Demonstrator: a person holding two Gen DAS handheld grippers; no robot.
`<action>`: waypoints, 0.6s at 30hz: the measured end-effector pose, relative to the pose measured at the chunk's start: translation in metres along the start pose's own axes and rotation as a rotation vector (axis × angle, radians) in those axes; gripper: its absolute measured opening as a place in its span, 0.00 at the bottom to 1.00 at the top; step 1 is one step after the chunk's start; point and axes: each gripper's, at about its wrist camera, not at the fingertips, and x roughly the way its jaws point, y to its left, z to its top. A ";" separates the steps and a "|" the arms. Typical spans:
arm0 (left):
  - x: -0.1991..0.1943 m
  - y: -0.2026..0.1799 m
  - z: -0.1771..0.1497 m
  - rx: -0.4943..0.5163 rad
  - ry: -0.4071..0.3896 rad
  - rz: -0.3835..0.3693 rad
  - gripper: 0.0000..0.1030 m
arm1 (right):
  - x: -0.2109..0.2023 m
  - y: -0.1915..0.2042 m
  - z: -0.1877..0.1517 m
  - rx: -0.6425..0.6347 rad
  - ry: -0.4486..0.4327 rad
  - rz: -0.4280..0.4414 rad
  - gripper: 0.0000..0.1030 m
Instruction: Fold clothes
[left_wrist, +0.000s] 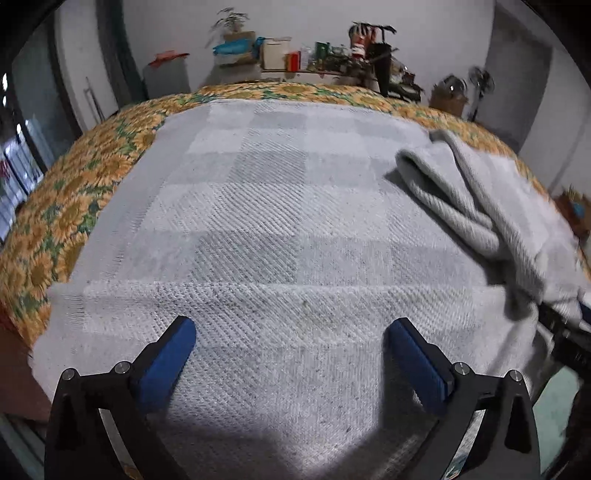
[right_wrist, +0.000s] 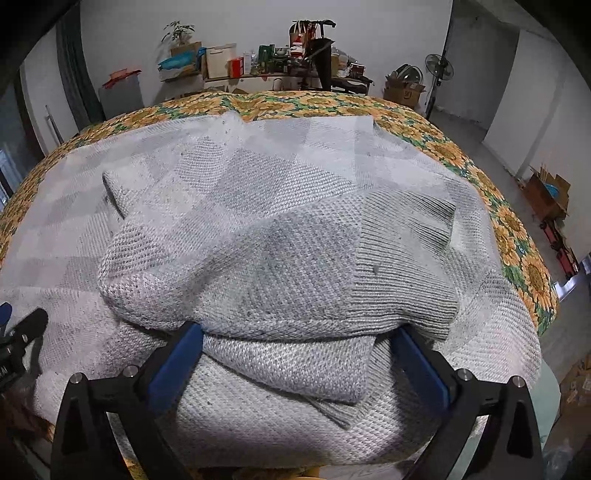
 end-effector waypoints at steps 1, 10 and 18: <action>0.000 0.002 0.001 0.001 0.001 -0.007 1.00 | 0.000 0.000 0.000 -0.001 0.000 0.000 1.00; -0.019 0.026 0.001 -0.164 -0.040 -0.145 0.99 | 0.001 -0.001 -0.001 -0.004 -0.008 0.005 1.00; -0.044 0.065 0.001 -0.360 -0.152 -0.279 0.55 | 0.000 0.000 -0.002 -0.002 -0.011 0.003 1.00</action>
